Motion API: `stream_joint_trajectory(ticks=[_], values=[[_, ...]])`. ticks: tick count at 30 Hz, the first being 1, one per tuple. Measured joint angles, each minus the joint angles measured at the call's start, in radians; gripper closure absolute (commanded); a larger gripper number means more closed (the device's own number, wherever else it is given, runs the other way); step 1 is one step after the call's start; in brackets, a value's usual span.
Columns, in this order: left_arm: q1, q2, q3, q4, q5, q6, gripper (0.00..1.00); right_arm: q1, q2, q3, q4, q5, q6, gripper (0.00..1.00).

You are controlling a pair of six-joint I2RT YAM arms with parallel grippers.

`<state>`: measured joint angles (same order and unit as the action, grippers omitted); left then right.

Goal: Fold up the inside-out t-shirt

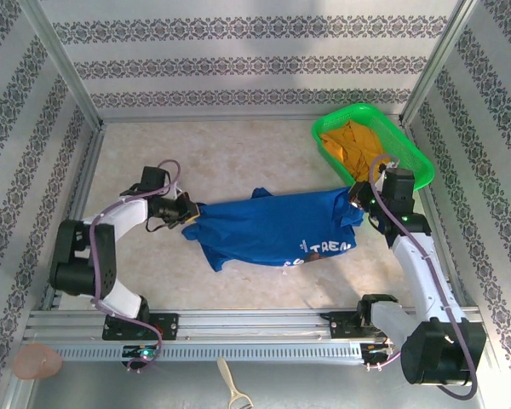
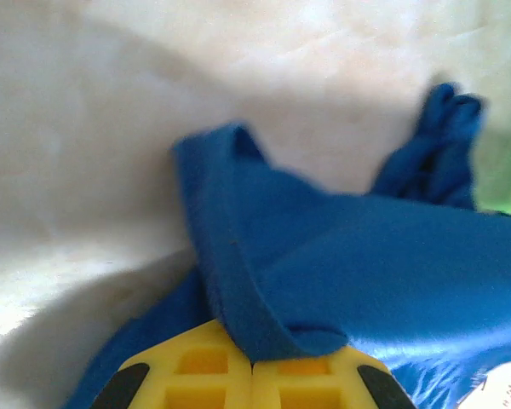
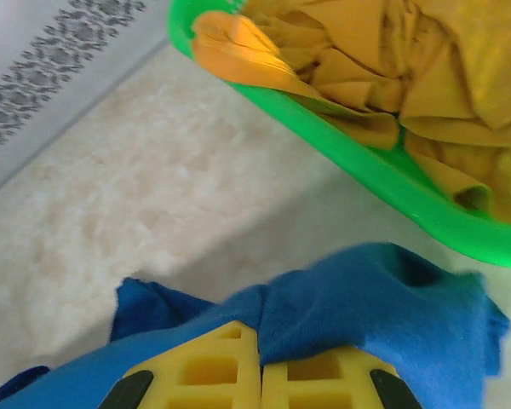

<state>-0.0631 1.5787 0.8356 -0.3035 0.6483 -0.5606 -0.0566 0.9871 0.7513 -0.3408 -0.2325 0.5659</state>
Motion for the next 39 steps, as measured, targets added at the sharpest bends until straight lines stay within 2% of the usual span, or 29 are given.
stream_joint_trajectory(ticks=[2, 6, 9, 12, 18, 21, 24, 27, 32, 35, 39], values=[[0.0, 0.018, -0.004, 0.031, 0.002, 0.0, 0.93, 0.0, -0.012, -0.002, 0.004, 0.018, -0.006, 1.0], [0.0, 0.019, -0.003, 0.111, 0.0, 0.003, 0.76, 0.0, -0.033, -0.002, 0.031, 0.035, -0.017, 1.0], [0.0, 0.013, -0.003, 0.132, -0.024, 0.004, 0.68, 0.0, -0.037, -0.002, 0.039, 0.039, -0.017, 1.0], [0.0, -0.012, -0.003, 0.141, -0.055, 0.003, 0.66, 0.0, -0.041, -0.002, 0.039, 0.039, -0.016, 1.0], [0.0, -0.067, -0.003, 0.207, -0.069, -0.005, 0.56, 0.0, -0.05, -0.002, 0.039, 0.038, -0.016, 1.0], [-0.011, -0.05, 0.013, 0.214, -0.071, 0.006, 0.54, 0.0, -0.051, -0.002, 0.039, 0.037, -0.016, 1.0], [-0.062, 0.016, 0.093, 0.183, -0.105, 0.049, 0.52, 0.0, -0.052, -0.002, 0.039, 0.036, -0.016, 1.0], [-0.158, 0.101, 0.227, 0.113, -0.197, 0.137, 0.51, 0.0, -0.058, -0.002, 0.039, 0.033, -0.016, 1.0], [-0.326, 0.219, 0.419, -0.014, -0.425, 0.294, 0.52, 0.0, -0.068, -0.002, 0.039, 0.032, -0.016, 1.0], [-0.393, 0.28, 0.48, -0.078, -0.555, 0.363, 0.52, 0.0, -0.069, -0.002, 0.039, 0.03, -0.016, 1.0], [-0.435, 0.336, 0.499, -0.142, -0.694, 0.425, 0.52, 0.0, -0.068, -0.002, 0.039, 0.03, -0.016, 1.0]])
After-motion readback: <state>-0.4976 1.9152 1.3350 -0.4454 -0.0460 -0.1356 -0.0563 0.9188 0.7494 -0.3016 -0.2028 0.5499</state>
